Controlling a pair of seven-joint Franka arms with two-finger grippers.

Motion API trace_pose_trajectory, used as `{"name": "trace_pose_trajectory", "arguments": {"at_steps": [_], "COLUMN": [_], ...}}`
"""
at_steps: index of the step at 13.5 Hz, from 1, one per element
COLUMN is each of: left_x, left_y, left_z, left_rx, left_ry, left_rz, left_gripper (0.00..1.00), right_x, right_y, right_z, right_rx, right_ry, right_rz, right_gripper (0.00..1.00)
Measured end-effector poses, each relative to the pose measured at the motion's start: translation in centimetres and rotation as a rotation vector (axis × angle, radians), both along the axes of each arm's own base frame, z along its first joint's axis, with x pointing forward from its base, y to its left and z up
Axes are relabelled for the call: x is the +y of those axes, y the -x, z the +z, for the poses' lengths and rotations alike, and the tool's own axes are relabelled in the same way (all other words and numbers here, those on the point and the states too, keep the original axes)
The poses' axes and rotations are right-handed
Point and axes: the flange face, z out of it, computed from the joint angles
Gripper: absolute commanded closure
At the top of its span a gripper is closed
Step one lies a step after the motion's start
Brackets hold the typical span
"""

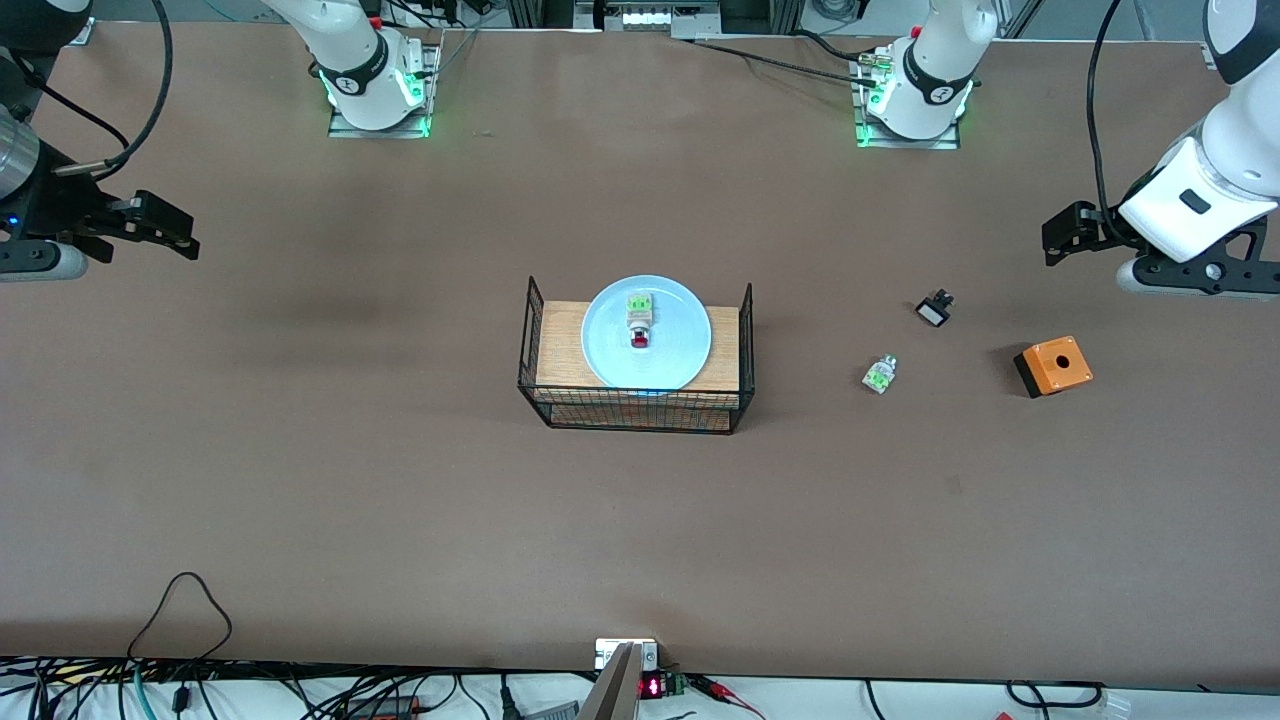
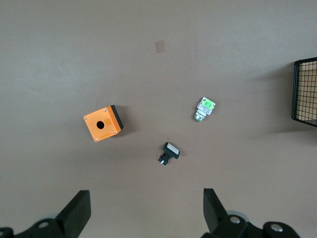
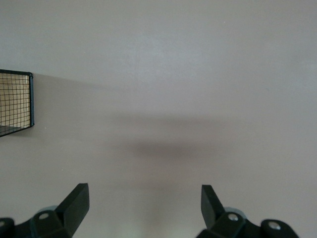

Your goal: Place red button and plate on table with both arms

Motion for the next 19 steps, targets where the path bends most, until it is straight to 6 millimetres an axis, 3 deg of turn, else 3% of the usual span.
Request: {"name": "trace_pose_trajectory", "arguments": {"at_steps": [7,9,12,15,17,19], "left_x": [-0.4,-2.5,-10.3,-16.8,-20.8,-27.9], "left_y": [0.2,0.9,1.9,1.1,-0.5,-1.2], "left_z": [0.1,-0.3,-1.0,-0.9,-2.9,-5.7], "left_rx": [0.015,0.069,0.098,0.122,0.149,0.092], "left_ry": [0.002,0.002,0.027,0.172,0.246,0.296], "left_rz": [-0.005,-0.04,-0.142,-0.003,0.089,0.167], "left_gripper": [0.0,0.0,0.0,0.0,0.0,0.0], "right_x": [0.4,0.4,0.4,-0.1,-0.3,-0.3], "right_y": [-0.8,-0.8,-0.8,-0.9,-0.9,-1.0], "right_z": [-2.0,-2.0,-2.0,-2.1,-2.2,-2.5], "right_rx": [0.035,0.036,0.036,0.037,0.039,0.044], "right_ry": [0.004,0.004,0.004,0.005,0.005,0.005], "right_rz": [0.006,0.005,0.005,-0.003,-0.006,-0.007], "right_gripper": [0.0,0.0,0.0,0.0,0.0,0.0]}}
